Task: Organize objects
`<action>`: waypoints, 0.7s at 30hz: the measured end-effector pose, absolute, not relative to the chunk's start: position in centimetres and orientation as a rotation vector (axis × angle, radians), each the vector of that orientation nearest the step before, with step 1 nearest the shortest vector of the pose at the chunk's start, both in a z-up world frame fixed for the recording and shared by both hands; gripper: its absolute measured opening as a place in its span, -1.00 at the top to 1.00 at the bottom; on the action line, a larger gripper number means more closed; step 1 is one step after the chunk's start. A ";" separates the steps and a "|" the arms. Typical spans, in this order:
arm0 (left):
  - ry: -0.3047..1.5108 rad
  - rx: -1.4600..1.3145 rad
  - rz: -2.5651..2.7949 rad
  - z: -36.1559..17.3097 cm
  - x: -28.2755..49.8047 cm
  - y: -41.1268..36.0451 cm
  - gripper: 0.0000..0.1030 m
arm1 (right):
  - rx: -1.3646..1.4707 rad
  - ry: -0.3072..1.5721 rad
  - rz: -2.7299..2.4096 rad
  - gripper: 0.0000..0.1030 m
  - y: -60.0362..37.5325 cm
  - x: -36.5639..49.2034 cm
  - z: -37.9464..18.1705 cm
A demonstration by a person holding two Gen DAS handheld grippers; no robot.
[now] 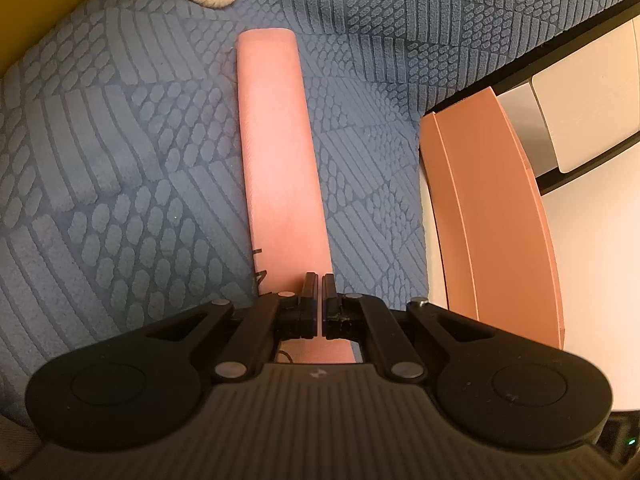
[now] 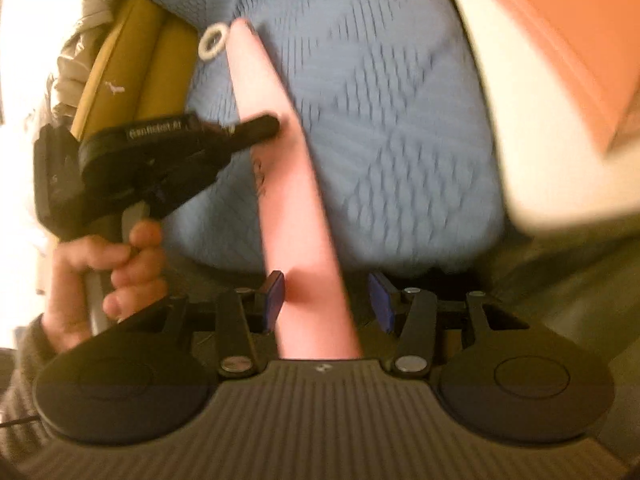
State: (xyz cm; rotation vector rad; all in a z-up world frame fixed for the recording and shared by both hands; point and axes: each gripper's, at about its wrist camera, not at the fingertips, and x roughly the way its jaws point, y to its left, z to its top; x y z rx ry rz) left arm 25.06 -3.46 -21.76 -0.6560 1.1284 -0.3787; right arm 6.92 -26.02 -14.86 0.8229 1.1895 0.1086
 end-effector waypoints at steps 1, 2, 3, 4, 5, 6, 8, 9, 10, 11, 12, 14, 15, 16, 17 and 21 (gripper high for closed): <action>1.129 -0.658 -0.379 -21.8 25.1 -3.4 0.97 | 0.864 1.198 0.122 0.04 -25.9 6.7 -15.2; 1.129 -0.660 -0.379 -21.8 25.0 -3.4 0.97 | 0.899 1.200 0.129 0.05 -25.8 6.5 -15.4; 1.130 -0.662 -0.379 -21.8 25.0 -3.4 0.97 | 0.922 1.192 0.132 0.06 -25.7 6.2 -15.4; 1.130 -0.663 -0.380 -21.8 25.0 -3.3 0.97 | 0.938 1.181 0.135 0.08 -25.7 6.1 -15.2; 1.130 -0.666 -0.379 -21.8 25.0 -3.3 0.97 | 0.959 1.166 0.143 0.12 -25.8 6.0 -15.0; 1.131 -0.668 -0.379 -21.8 25.0 -3.3 0.97 | 0.988 1.149 0.156 0.21 -26.0 5.9 -14.8; 1.133 -0.676 -0.380 -21.9 25.1 -3.3 0.97 | 1.045 1.112 0.170 0.40 -26.6 5.8 -14.2; 1.134 -0.681 -0.380 -21.9 25.2 -3.3 0.97 | 1.070 1.089 0.170 0.44 -26.8 6.0 -13.7; 1.134 -0.685 -0.380 -22.0 25.2 -3.3 0.97 | 1.089 1.067 0.174 0.50 -27.1 6.1 -13.3; 1.135 -0.688 -0.381 -22.0 25.3 -3.2 0.97 | 1.107 1.046 0.179 0.51 -27.3 6.3 -12.8; 1.135 -0.689 -0.383 -22.0 25.3 -3.3 0.97 | 1.119 1.027 0.180 0.52 -27.5 6.5 -12.3; 1.136 -0.685 -0.386 -22.0 25.4 -3.3 0.97 | 1.134 0.994 0.176 0.53 -27.8 7.2 -11.3; 1.136 -0.677 -0.391 -22.0 25.4 -3.4 0.97 | 1.137 0.988 0.165 0.54 -27.7 7.8 -10.9; 1.137 -0.670 -0.396 -21.9 25.4 -3.5 0.97 | 1.145 0.985 0.157 0.56 -27.8 8.3 -10.6; 1.137 -0.664 -0.399 -21.9 25.4 -3.6 0.97 | 1.159 0.973 0.153 0.56 -27.9 8.9 -10.2; 1.138 -0.674 -0.402 -22.0 25.4 -3.6 0.97 | 1.203 0.950 0.124 0.62 -28.3 11.1 -9.5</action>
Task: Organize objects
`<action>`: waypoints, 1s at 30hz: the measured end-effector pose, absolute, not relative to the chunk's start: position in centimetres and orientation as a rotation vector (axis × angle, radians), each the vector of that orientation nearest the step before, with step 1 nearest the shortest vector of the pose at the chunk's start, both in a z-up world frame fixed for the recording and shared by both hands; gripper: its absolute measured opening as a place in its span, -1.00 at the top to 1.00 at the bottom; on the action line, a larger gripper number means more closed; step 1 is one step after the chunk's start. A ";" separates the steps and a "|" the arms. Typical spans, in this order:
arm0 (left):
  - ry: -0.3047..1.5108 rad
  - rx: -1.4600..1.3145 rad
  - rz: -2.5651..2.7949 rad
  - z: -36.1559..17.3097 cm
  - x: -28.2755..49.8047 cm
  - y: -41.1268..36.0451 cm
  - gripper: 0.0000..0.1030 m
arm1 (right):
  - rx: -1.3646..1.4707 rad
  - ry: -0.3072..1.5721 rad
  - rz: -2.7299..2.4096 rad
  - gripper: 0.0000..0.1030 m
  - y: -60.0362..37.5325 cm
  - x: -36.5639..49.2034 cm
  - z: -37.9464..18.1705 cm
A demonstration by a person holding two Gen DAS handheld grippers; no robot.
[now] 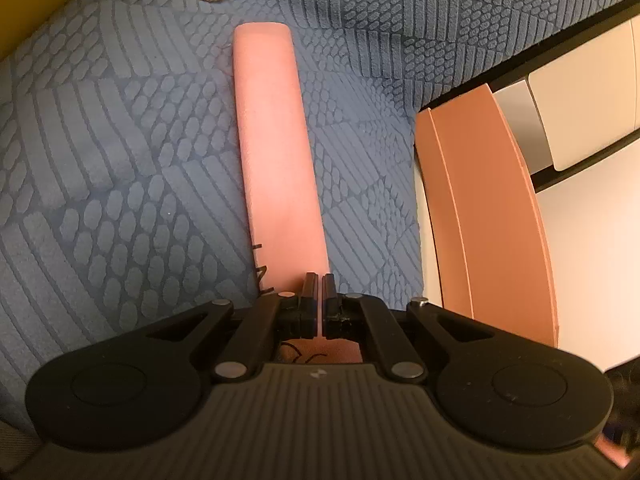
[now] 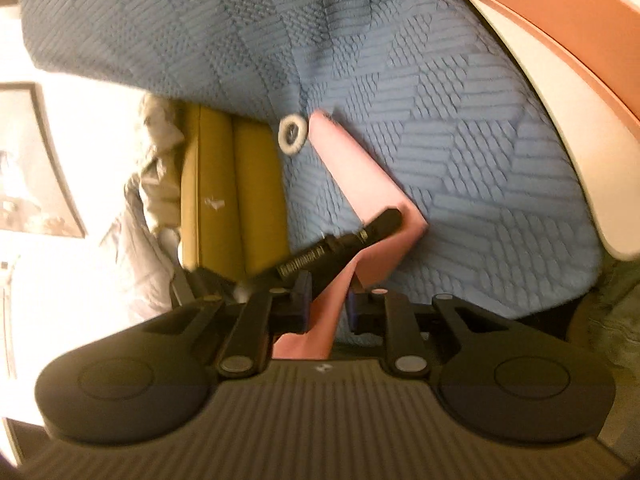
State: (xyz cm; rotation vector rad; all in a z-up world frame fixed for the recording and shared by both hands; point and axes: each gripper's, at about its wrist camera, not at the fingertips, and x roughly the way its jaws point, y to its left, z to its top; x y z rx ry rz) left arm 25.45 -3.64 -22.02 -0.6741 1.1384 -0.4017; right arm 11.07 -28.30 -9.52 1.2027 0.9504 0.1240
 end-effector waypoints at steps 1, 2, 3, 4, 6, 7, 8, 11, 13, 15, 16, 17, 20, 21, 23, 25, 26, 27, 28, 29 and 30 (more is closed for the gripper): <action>1.137 -0.677 -0.401 -22.0 25.4 -3.6 0.97 | 1.223 0.949 0.114 0.63 -28.3 11.6 -9.6; 1.137 -0.678 -0.401 -22.0 25.4 -3.6 0.97 | 1.241 0.945 0.104 0.63 -28.5 12.1 -9.7; 1.136 -0.679 -0.401 -22.0 25.5 -3.6 0.96 | 1.250 0.941 0.095 0.64 -28.7 12.5 -9.6; 1.134 -0.681 -0.400 -22.1 25.4 -3.5 0.96 | 1.256 0.942 0.087 0.65 -28.8 12.9 -9.7; 1.126 -0.690 -0.390 -22.1 25.5 -3.3 0.96 | 1.264 0.962 0.066 0.68 -28.8 13.9 -9.8; 1.124 -0.698 -0.387 -22.1 25.5 -3.2 0.97 | 1.262 0.969 0.049 0.68 -28.9 14.2 -9.8; 1.120 -0.706 -0.382 -22.1 25.5 -3.1 0.97 | 1.261 0.973 0.038 0.68 -29.3 14.3 -9.8; 1.103 -0.719 -0.364 -22.0 25.5 -2.8 0.97 | 1.276 0.990 0.011 0.68 -29.9 15.1 -9.9; 1.097 -0.722 -0.357 -21.9 25.5 -2.7 0.97 | 1.281 1.006 0.002 0.68 -30.0 15.7 -9.9; 1.090 -0.721 -0.350 -21.8 25.5 -2.6 0.97 | 1.281 1.018 -0.007 0.68 -30.0 16.3 -9.9; 1.085 -0.718 -0.350 -21.6 25.5 -2.6 0.97 | 1.285 1.021 -0.012 0.68 -29.9 16.6 -9.9; 1.081 -0.713 -0.352 -21.5 25.4 -2.6 0.96 | 1.290 1.024 -0.016 0.68 -29.9 16.8 -10.0; 1.070 -0.686 -0.353 -21.0 25.1 -2.6 0.96 | 1.296 1.034 -0.021 0.68 -29.7 17.7 -10.2; 1.063 -0.686 -0.359 -20.7 24.9 -2.5 0.96 | 1.295 1.038 -0.023 0.68 -29.6 18.0 -10.3; 1.039 -0.687 -0.368 -20.1 24.7 -2.4 0.95 | 1.298 1.044 -0.027 0.68 -29.4 18.5 -10.4; 1.025 -0.662 -0.367 -19.4 24.5 -2.5 0.95 | 1.299 1.051 -0.030 0.68 -29.3 18.9 -10.5; 1.018 -0.651 -0.370 -19.2 24.4 -2.5 0.95 | 1.297 1.054 -0.031 0.68 -29.2 19.2 -10.6; 1.012 -0.649 -0.380 -19.0 24.2 -2.5 0.95 | 1.296 1.057 -0.032 0.68 -29.2 19.4 -10.6; 1.009 -0.643 -0.380 -18.7 24.1 -2.6 0.95 | 1.298 1.059 -0.033 0.68 -29.2 19.5 -10.7; 1.003 -0.630 -0.377 -18.5 23.9 -2.4 0.95 | 1.302 1.061 -0.035 0.68 -29.3 19.7 -10.8; 0.998 -0.617 -0.372 -18.2 23.8 -2.4 0.95 | 1.309 1.063 -0.037 0.68 -29.3 19.8 -11.0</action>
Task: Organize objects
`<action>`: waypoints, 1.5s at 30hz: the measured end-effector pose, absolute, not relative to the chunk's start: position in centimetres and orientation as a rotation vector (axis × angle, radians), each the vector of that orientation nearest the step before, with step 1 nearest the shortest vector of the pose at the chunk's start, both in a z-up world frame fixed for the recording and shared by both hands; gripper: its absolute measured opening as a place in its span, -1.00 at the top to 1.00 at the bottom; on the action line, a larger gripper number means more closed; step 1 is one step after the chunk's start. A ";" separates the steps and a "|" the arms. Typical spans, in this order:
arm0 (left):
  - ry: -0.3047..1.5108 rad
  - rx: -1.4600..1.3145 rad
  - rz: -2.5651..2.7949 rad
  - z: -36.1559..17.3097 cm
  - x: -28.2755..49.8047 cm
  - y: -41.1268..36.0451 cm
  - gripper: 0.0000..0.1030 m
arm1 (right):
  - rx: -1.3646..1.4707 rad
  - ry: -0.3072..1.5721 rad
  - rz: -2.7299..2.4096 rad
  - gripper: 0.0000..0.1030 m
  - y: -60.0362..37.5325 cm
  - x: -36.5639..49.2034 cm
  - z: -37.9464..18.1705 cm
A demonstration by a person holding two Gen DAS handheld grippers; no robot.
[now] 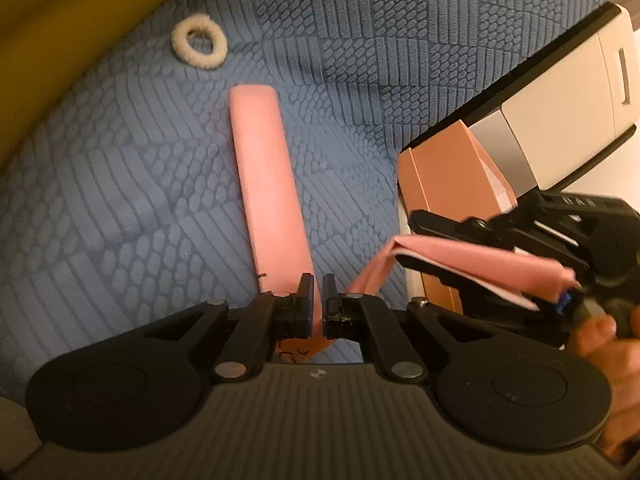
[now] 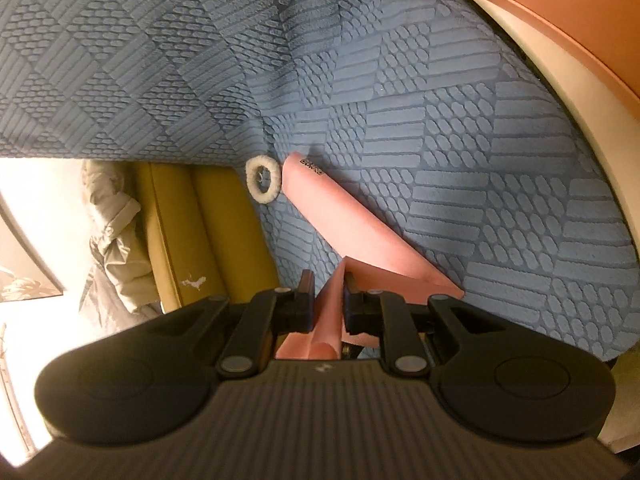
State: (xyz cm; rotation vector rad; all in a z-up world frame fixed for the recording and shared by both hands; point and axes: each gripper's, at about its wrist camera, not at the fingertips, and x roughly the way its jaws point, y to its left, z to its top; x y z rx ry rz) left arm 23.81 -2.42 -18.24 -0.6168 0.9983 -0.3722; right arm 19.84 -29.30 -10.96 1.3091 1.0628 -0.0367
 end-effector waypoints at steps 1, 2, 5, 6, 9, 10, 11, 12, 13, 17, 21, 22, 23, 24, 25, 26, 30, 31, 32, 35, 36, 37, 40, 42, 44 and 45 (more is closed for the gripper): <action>0.995 -0.611 -0.368 -18.1 23.6 -2.4 0.95 | 1.312 1.064 -0.038 0.68 -29.3 20.0 -11.0; 0.992 -0.607 -0.366 -17.9 23.5 -2.3 0.95 | 1.311 1.065 -0.038 0.68 -29.3 20.1 -11.1; 0.986 -0.595 -0.362 -17.4 23.1 -2.0 0.95 | 1.317 1.069 -0.041 0.68 -29.4 20.5 -11.3; 0.984 -0.590 -0.365 -17.2 23.0 -1.9 0.95 | 1.317 1.070 -0.041 0.68 -29.4 20.6 -11.3; 0.988 -0.562 -0.381 -16.8 22.4 -1.9 0.94 | 1.321 1.076 -0.039 0.67 -29.5 20.9 -11.6; 0.987 -0.560 -0.394 -16.8 22.1 -1.9 0.94 | 1.321 1.077 -0.039 0.67 -29.5 21.0 -11.7; 0.984 -0.553 -0.402 -16.7 22.0 -2.1 0.93 | 1.319 1.079 -0.038 0.67 -29.5 21.1 -11.7; 0.980 -0.537 -0.399 -16.7 21.9 -2.2 0.93 | 1.318 1.081 -0.038 0.67 -29.4 21.2 -11.8; 0.979 -0.523 -0.395 -16.7 21.9 -2.4 0.92 | 1.317 1.083 -0.036 0.67 -29.4 21.3 -11.8; 0.992 -0.510 -0.391 -17.4 22.5 -3.0 0.92 | 1.319 1.086 -0.047 0.67 -29.3 21.7 -12.0; 0.992 -0.492 -0.401 -17.7 23.2 -3.4 0.87 | 1.274 1.084 -0.064 0.67 -29.1 22.2 -11.8; 0.993 -0.495 -0.401 -17.7 23.2 -3.4 0.87 | 1.274 1.088 -0.065 0.67 -29.1 22.3 -11.9; 0.995 -0.500 -0.404 -17.8 23.2 -3.4 0.86 | 1.275 1.091 -0.066 0.67 -29.1 22.4 -12.0; 0.995 -0.503 -0.405 -17.7 23.2 -3.3 0.85 | 1.280 1.094 -0.069 0.67 -29.1 22.5 -12.1; 0.995 -0.505 -0.403 -17.7 23.2 -3.2 0.85 | 1.286 1.096 -0.071 0.67 -29.1 22.6 -12.1; 0.996 -0.510 -0.404 -17.6 23.1 -3.0 0.85 | 1.290 1.098 -0.070 0.67 -29.1 22.7 -12.2; 0.986 -0.526 -0.406 -17.2 22.8 -2.5 0.84 | 1.290 1.106 -0.072 0.67 -29.1 23.0 -12.4; 0.985 -0.528 -0.407 -17.1 22.7 -2.3 0.84 | 1.293 1.107 -0.071 0.67 -29.2 23.0 -12.4; 0.982 -0.531 -0.412 -17.1 22.6 -2.2 0.82 | 1.297 1.108 -0.071 0.67 -29.2 23.0 -12.5; 0.974 -0.540 -0.430 -16.7 22.3 -2.1 0.70 | 1.306 1.109 -0.074 0.67 -29.3 23.1 -12.6; 0.972 -0.531 -0.430 -16.6 22.3 -2.2 0.70 | 1.306 1.110 -0.073 0.67 -29.4 23.1 -12.6; 0.969 -0.527 -0.425 -16.6 22.2 -2.2 0.70 | 1.304 1.112 -0.070 0.67 -29.3 23.1 -12.6; 0.975 -0.517 -0.401 -16.8 22.7 -2.5 0.70 | 1.296 1.113 -0.061 0.67 -29.2 23.2 -12.6; 0.978 -0.504 -0.403 -17.1 23.3 -3.0 0.70 | 1.301 1.112 -0.059 0.67 -29.1 23.2 -12.7; 0.979 -0.487 -0.392 -17.3 23.7 -3.3 0.70 | 1.289 1.109 -0.058 0.66 -29.0 23.3 -12.7; 0.977 -0.480 -0.389 -17.4 23.9 -3.5 0.70 | 1.279 1.104 -0.061 0.65 -28.9 23.3 -12.6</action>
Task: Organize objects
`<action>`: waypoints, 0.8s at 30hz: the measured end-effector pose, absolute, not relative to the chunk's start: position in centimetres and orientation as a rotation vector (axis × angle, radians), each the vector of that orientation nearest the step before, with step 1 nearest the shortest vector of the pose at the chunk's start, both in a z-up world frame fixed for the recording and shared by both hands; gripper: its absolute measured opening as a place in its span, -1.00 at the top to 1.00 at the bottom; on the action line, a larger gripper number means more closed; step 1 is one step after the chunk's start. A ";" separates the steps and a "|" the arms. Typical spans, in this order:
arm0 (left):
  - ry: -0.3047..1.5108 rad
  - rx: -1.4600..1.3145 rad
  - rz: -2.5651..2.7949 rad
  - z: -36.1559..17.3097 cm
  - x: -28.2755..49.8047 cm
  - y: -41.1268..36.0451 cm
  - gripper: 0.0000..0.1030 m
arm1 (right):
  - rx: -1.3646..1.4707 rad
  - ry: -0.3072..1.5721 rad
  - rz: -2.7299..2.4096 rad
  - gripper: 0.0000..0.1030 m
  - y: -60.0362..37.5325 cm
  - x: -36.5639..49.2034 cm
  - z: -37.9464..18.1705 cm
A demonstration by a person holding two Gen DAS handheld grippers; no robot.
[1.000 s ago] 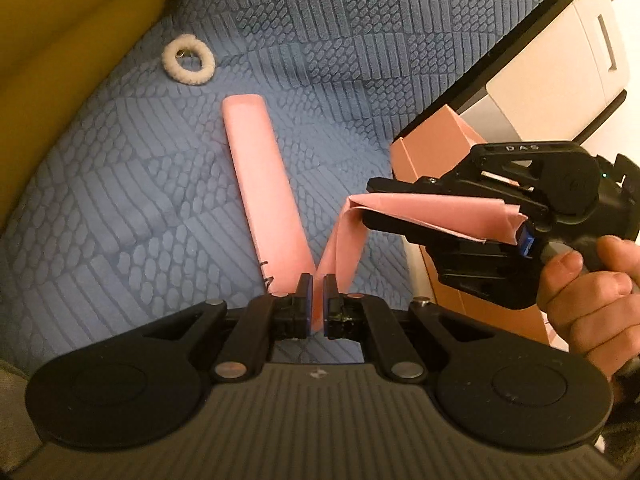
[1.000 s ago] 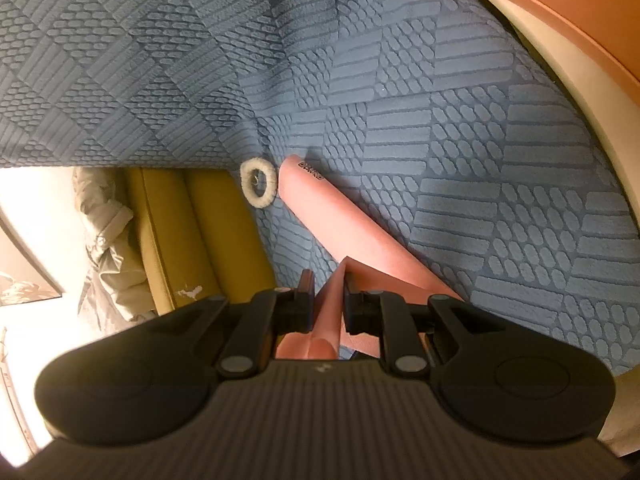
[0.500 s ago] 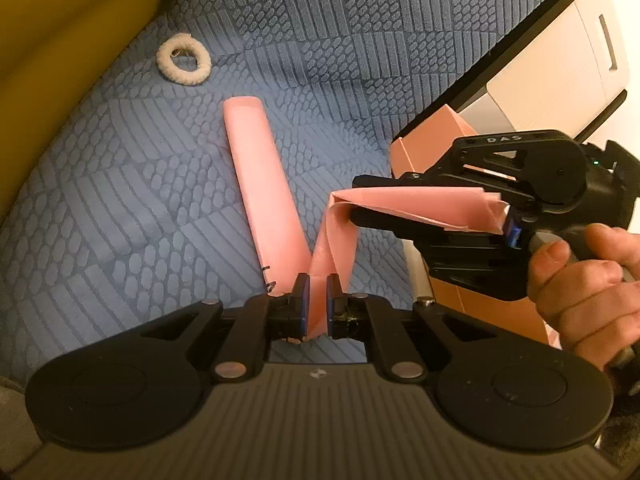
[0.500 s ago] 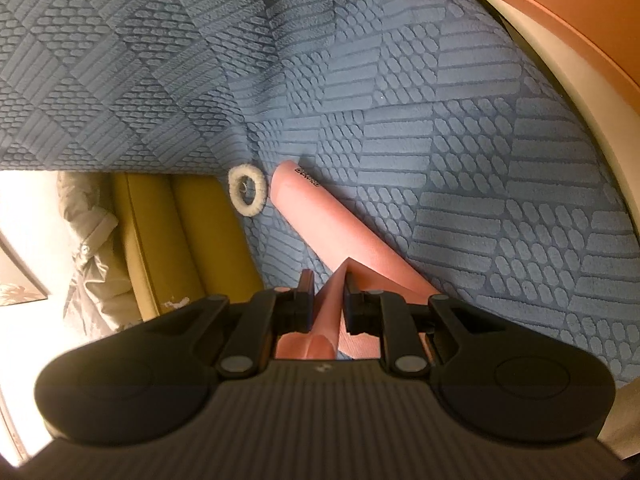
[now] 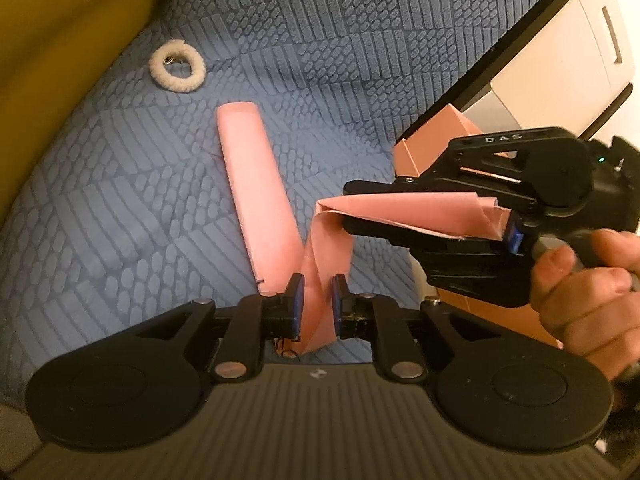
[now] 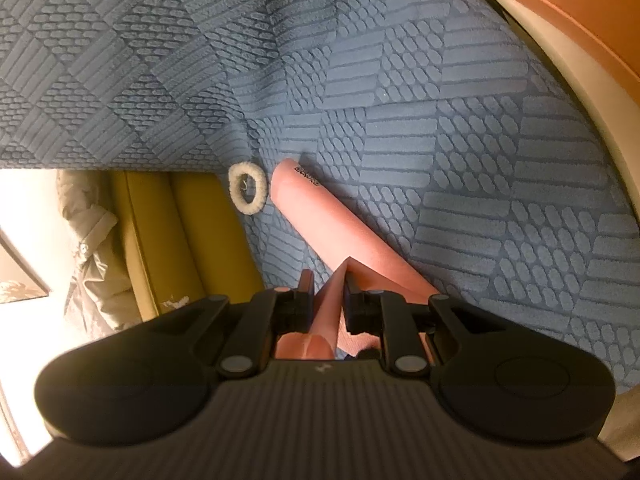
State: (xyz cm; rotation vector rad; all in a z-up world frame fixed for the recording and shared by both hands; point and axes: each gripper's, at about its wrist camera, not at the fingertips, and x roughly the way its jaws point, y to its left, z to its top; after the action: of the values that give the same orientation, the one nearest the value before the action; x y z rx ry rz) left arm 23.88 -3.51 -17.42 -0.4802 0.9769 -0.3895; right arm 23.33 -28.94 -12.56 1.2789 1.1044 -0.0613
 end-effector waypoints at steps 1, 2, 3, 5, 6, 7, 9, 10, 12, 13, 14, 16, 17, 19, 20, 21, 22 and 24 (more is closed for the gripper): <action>0.976 -0.479 -0.385 -17.5 24.0 -3.6 0.70 | 1.269 1.102 -0.062 0.64 -28.9 23.4 -12.5; 0.979 -0.479 -0.374 -17.7 24.2 -3.6 0.70 | 1.263 1.102 -0.061 0.63 -28.9 23.5 -12.5; 0.984 -0.481 -0.365 -17.8 24.3 -3.6 0.70 | 1.260 1.105 -0.056 0.61 -28.8 23.6 -12.5; 0.987 -0.479 -0.360 -18.0 24.4 -3.5 0.71 | 1.246 1.108 -0.054 0.60 -28.7 23.8 -12.6; 0.987 -0.470 -0.356 -18.1 24.4 -3.5 0.78 | 1.237 1.111 -0.052 0.59 -28.6 24.0 -12.6; 0.991 -0.461 -0.346 -18.2 24.4 -3.5 0.83 | 1.232 1.114 -0.047 0.53 -28.5 24.1 -12.6; 1.000 -0.455 -0.329 -18.6 24.5 -3.4 0.93 | 1.220 1.116 -0.026 0.38 -28.3 24.5 -12.6; 1.004 -0.455 -0.324 -18.7 24.4 -3.3 0.94 | 1.215 1.116 -0.014 0.23 -28.2 24.7 -12.6; 1.013 -0.449 -0.313 -19.0 24.5 -3.4 0.98 | 1.211 1.108 -0.001 -0.06 -28.2 25.0 -12.3; 1.014 -0.444 -0.307 -19.1 24.6 -3.4 0.98 | 1.203 1.101 0.002 -0.19 -28.2 25.0 -12.1; 1.016 -0.436 -0.299 -19.1 24.7 -3.5 0.99 | 1.189 1.094 0.004 -0.23 -28.1 25.2 -11.8; 1.028 -0.413 -0.285 -19.4 24.8 -3.7 0.99 | 1.157 1.066 0.016 -0.29 -28.2 25.2 -10.9; 1.034 -0.403 -0.281 -19.5 24.9 -3.8 1.00 | 1.151 1.048 0.023 -0.29 -28.3 25.3 -10.4; 1.058 -0.387 -0.273 -20.0 25.1 -3.9 1.00 | 1.134 1.015 0.040 -0.29 -28.7 25.1 -9.3; 1.069 -0.385 -0.273 -20.4 25.1 -4.1 1.00 | 1.113 1.000 0.047 -0.29 -28.8 25.0 -8.8; 1.063 -0.383 -0.277 -20.5 25.0 -4.2 1.00 | 1.092 0.987 0.051 -0.29 -28.9 25.0 -8.3; 1.062 -0.375 -0.277 -20.5 25.0 -4.3 1.00 | 1.067 0.976 0.053 -0.29 -28.9 24.8 -7.9; 1.060 -0.365 -0.276 -20.5 25.1 -4.5 1.00 | 1.032 0.968 0.055 -0.28 -28.8 24.4 -7.8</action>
State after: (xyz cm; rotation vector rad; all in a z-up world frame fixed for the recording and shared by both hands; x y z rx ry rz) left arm 25.15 -4.49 -20.46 -0.3649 1.0600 -0.2756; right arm 24.39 -28.81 -7.77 1.0320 0.9684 0.0549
